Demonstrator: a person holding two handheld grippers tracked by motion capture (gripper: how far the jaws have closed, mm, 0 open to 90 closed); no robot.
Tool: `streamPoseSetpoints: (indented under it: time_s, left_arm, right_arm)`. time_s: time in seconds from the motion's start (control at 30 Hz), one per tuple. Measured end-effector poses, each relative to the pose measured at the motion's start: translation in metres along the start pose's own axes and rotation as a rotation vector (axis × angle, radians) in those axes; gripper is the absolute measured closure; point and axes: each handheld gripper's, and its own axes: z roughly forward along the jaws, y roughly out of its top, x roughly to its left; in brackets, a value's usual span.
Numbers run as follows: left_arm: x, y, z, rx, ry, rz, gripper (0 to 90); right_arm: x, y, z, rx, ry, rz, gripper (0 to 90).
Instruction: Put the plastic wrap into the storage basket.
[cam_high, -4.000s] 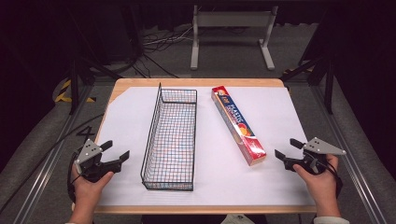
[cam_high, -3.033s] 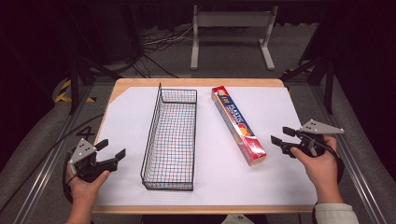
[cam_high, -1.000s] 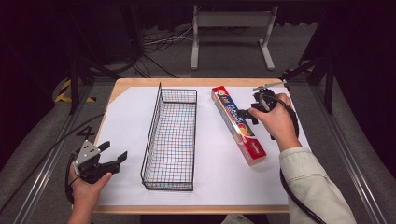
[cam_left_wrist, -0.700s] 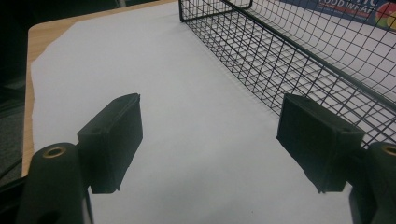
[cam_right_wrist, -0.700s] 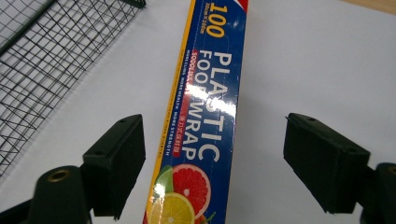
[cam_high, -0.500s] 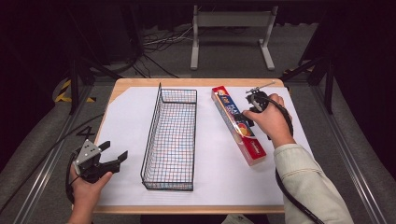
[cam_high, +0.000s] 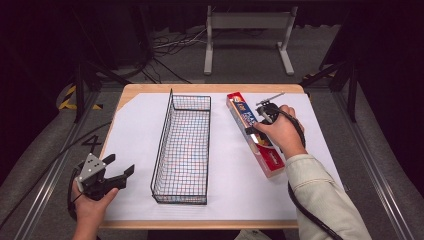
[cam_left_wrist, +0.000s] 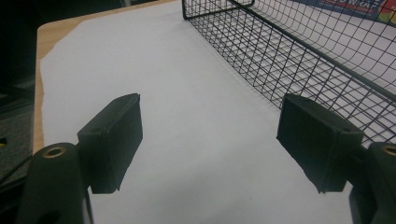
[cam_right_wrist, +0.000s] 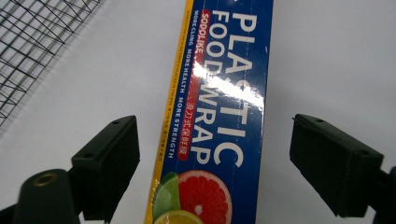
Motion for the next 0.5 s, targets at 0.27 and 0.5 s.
streamPoseSetpoints:
  time_s: [0.27,0.5]
  left_arm:
    - [0.001,-0.001,-0.001,0.004,0.001,-0.003,22.6]
    - [0.002,0.000,0.000,-0.001,-0.006,0.002,22.6]
  right_arm:
    - [0.002,-0.001,0.016,0.085,-0.040,0.003,18.5]
    - [0.006,0.000,0.025,0.134,-0.062,-0.031,24.2]
